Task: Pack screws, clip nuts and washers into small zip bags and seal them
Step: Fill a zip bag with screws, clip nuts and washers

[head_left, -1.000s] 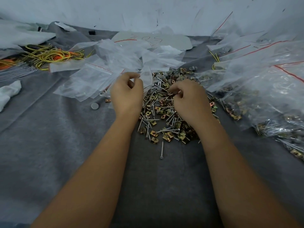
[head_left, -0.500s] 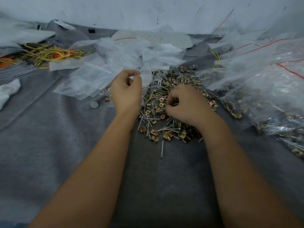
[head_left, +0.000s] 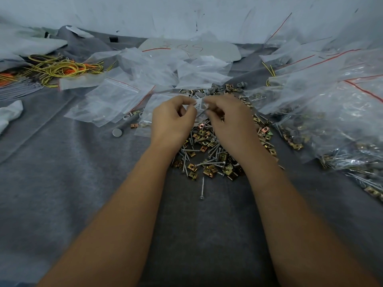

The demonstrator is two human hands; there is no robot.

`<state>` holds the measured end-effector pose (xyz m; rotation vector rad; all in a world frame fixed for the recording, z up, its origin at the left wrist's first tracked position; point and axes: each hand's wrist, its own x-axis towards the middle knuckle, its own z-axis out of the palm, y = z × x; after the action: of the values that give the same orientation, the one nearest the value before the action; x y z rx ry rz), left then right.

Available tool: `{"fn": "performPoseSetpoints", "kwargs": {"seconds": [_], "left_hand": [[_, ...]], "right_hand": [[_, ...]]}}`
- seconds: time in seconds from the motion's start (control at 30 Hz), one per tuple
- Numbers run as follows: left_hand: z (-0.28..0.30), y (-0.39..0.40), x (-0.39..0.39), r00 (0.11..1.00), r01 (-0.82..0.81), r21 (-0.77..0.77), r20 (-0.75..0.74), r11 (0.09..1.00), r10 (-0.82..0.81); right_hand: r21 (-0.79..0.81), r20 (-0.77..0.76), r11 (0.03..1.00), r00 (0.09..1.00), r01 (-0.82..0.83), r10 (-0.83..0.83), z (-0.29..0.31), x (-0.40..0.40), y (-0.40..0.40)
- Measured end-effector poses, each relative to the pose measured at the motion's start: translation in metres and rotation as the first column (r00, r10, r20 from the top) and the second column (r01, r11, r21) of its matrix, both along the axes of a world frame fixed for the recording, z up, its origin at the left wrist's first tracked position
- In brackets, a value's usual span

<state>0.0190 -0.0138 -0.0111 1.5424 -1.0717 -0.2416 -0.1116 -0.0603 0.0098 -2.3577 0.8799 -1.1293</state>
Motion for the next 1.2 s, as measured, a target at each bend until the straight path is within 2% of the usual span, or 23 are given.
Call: {"fn": "performPoseSetpoints", "kwargs": {"seconds": [0.1,0.17,0.2,0.27,0.33,0.37,0.43,0.5,0.67,0.83,0.93,1.03,1.2], "left_hand": [[0.0,-0.001,0.001,0.996,-0.085,-0.015,0.019,0.996,0.085],[0.002,0.0,0.002,0.979,-0.2,-0.072,0.016,0.977,0.202],[0.004,0.001,0.003,0.964,-0.262,-0.128,0.0,0.957,0.264],[0.007,0.004,0.006,0.936,-0.346,-0.23,-0.022,0.91,0.35],[0.007,0.005,0.006,0.937,-0.336,-0.202,0.031,0.92,0.349],[0.005,0.004,0.005,0.945,-0.307,-0.136,0.078,0.942,0.319],[0.001,0.001,0.004,0.96,-0.245,0.015,0.145,0.969,0.241],[-0.001,-0.001,0.005,0.97,-0.21,0.094,0.145,0.973,0.195],[-0.001,-0.002,0.006,0.984,-0.171,0.103,0.064,0.98,0.166],[-0.001,-0.003,0.007,0.987,-0.162,0.1,0.034,0.982,0.159],[-0.002,-0.003,0.007,0.988,-0.152,0.097,0.028,0.984,0.15],[-0.001,-0.003,0.007,0.988,-0.146,0.112,0.058,0.983,0.14],[-0.001,-0.003,0.004,0.983,-0.13,0.102,0.143,0.986,0.115]], "right_hand": [[0.03,0.06,0.998,0.997,0.05,-0.052,0.002,-0.004,-0.002],[0.04,0.021,0.99,0.99,0.135,-0.136,0.003,-0.01,-0.006],[0.058,-0.054,0.986,0.986,0.159,-0.155,0.003,-0.012,-0.008],[0.062,-0.312,0.984,0.94,0.165,-0.138,0.001,-0.015,-0.01],[0.022,-0.545,0.99,0.832,0.142,-0.107,0.0,-0.014,-0.009],[0.019,-0.582,0.991,0.807,0.136,-0.1,0.0,-0.013,-0.008],[0.026,-0.572,0.99,0.814,0.136,-0.096,0.002,-0.013,-0.009],[0.042,-0.538,0.99,0.838,0.133,-0.09,0.002,-0.013,-0.009],[0.017,-0.387,0.99,0.914,0.143,-0.125,0.003,-0.012,-0.005],[0.026,-0.5,0.99,0.86,0.138,-0.106,0.003,-0.011,-0.007],[-0.016,-0.501,0.988,0.854,0.152,-0.139,0.003,-0.01,-0.007],[-0.064,-0.376,0.983,0.908,0.174,-0.185,0.0,-0.009,-0.005],[-0.097,-0.097,0.984,0.983,0.147,-0.156,0.0,-0.005,-0.002]]}}
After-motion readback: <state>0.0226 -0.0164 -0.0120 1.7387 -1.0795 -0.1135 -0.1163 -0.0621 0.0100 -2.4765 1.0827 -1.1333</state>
